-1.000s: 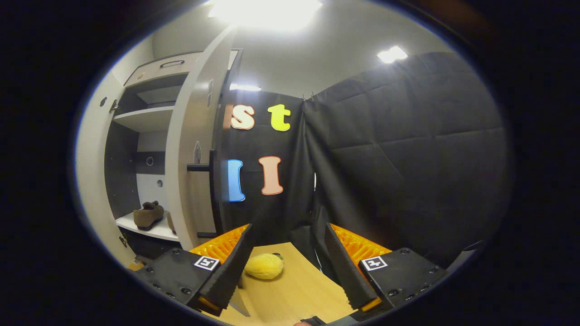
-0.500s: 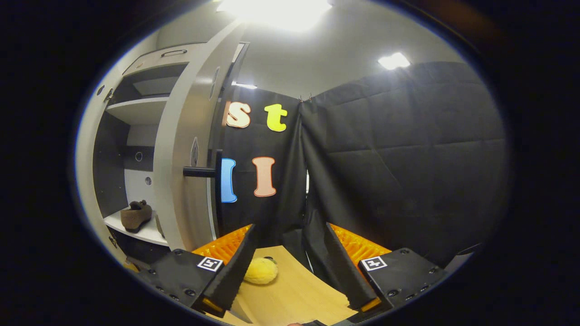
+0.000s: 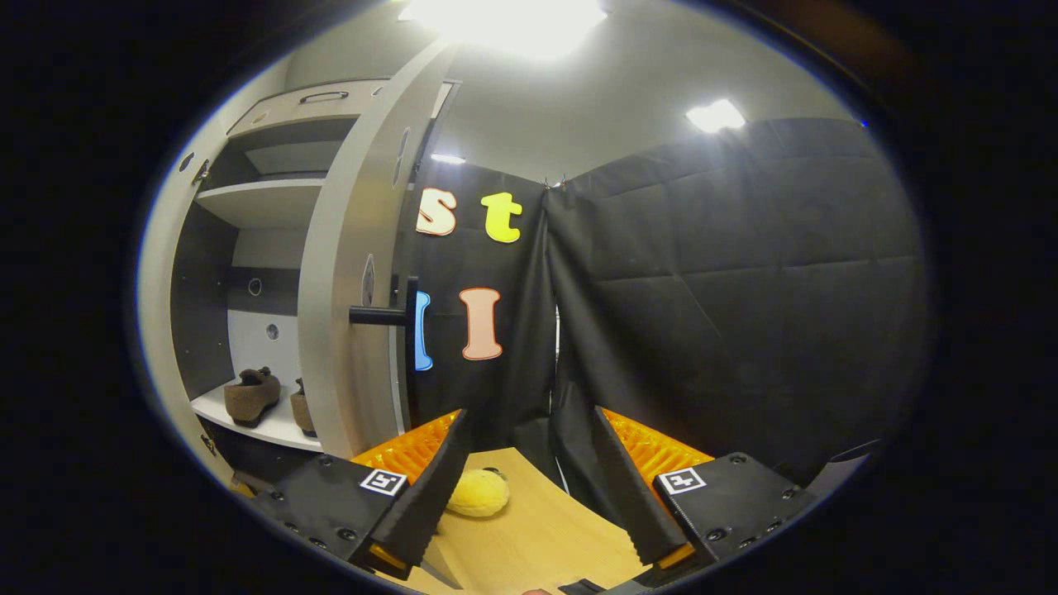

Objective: Grab one shoe with the right hand and put it into the shoe cabinet, grab the other shoe with the left hand and put it into the shoe cabinet; then close the right door with the right hand and the left door with the left hand.

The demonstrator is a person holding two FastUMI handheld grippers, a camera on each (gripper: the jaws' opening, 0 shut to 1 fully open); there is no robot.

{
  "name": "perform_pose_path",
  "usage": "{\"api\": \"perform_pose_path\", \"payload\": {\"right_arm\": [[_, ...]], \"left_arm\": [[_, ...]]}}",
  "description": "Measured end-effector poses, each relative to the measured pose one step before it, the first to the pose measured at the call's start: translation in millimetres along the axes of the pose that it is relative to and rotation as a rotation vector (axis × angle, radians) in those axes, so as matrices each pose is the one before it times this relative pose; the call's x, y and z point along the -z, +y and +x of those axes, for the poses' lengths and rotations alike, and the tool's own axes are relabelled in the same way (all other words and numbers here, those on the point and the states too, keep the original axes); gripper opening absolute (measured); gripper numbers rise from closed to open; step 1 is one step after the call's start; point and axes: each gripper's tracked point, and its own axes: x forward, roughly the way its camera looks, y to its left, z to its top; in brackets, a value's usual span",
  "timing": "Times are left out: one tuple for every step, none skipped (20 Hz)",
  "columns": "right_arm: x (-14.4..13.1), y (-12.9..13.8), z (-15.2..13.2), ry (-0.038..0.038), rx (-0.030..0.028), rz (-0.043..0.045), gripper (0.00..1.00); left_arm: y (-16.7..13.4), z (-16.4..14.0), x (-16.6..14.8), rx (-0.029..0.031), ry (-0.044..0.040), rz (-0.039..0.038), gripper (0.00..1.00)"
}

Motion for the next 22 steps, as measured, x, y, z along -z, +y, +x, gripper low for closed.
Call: {"api": "perform_pose_path", "payload": {"right_arm": [[-0.24,5.64,-3.18,-0.00248,-0.01206,0.00114,0.95],[-0.48,5.08,-3.46,-0.00331,-0.00703,-0.00072,0.95],[-0.39,3.43,-1.88,-0.00262,0.00017,-0.002,0.94],[0.08,1.57,-1.27,-0.0006,0.00253,-0.00188,0.95],[-0.23,2.23,-1.11,0.00207,0.00072,0.00063,0.95],[0.08,3.17,-1.25,0.00255,-0.00213,0.00421,0.95],[-0.85,4.83,-1.36,0.00079,-0.00647,0.00443,0.92],[0.43,5.31,-2.42,-0.00174,-0.00939,0.00312,0.92],[-0.59,6.86,-1.7,-0.00333,-0.01353,-0.00037,0.95],[-1.15,8.64,-1.59,-0.00375,-0.01719,-0.00142,0.95],[-0.07,9.04,-2.14,-0.00425,-0.01947,-0.00082,0.95],[-0.8,8.89,-1.83,-0.00316,-0.02063,-0.00018,0.95],[0.47,7.73,-0.01,-0.00287,-0.01966,0.00054,0.95],[-0.36,7.86,0.47,-0.00156,-0.01751,0.0006,0.95],[0.69,8.25,-1.03,-0.0009,-0.01665,0.0004,0.95],[-0.11,6.41,0.14,-0.00067,-0.01537,0.00361,0.92],[2.09,5.79,2.17,0.00398,-0.01424,0.00235,0.92],[1.88,5.76,2.35,0.00629,-0.01455,-0.00073,0.92],[1.5,7.03,1.45,0.00277,-0.01621,0.00161,0.95],[1.14,6.27,0.94,0.00286,-0.01764,0.00115,0.95],[1.49,6.08,0.33,0.00468,-0.01678,-0.00158,0.95],[2.57,3.99,0.07,0.00402,-0.01484,-0.00371,0.95]], "left_arm": [[1.22,1.79,0.62,0.00203,0.00008,-0.00074,0.95],[1.93,2.61,1.13,0.00296,0.00238,-0.00277,1.0],[1.7,2.53,1.9,0.00329,0.00334,-0.00483,1.0],[0.45,2.56,1.59,0.00308,0.00361,-0.00503,1.0],[0.18,2.73,1.36,0.00227,0.00214,-0.00313,1.0],[1.97,0.98,0.06,0.00151,0.0004,-0.0014,1.0],[3.69,0.44,-1.25,0.00077,-0.00113,0.00001,0.95],[1.82,1.27,-0.31,0.0003,0.00004,-0.0009,0.95],[-0.57,1.82,2.14,0.00117,0.00128,-0.00136,1.0],[-0.13,0.09,0.16,0.00161,0.00132,-0.00067,0.95],[0.76,0.23,0.17,-0.00014,0.00162,0.0026,1.0],[0.83,0.31,0.35,-0.00103,0.00068,0.00354,0.95],[-0.29,1.75,1.0,-0.00089,0.00029,0.00219,1.0],[0.5,0.3,0.3,-0.00168,0.00061,0.001,1.0],[0.68,0.88,1.29,-0.00411,0.00052,0.00044,0.95],[0.63,0.48,0.25,-0.00404,-0.00042,-0.00002,0.95],[0.43,0.66,1.0,-0.00507,0.00184,0.00004,1.0],[0.31,-0.2,0.79,-0.00402,0.0029,0.00184,0.95],[1.22,-0.11,1.17,-0.00639,0.00153,0.00311,1.0],[0.75,0.44,0.13,-0.00666,-0.00086,0.00279,0.95],[0.1,0.81,0.66,-0.00382,-0.00293,-0.00042,1.0],[-0.68,-0.52,-1.6,-0.00234,-0.00301,-0.00193,0.95]]}}
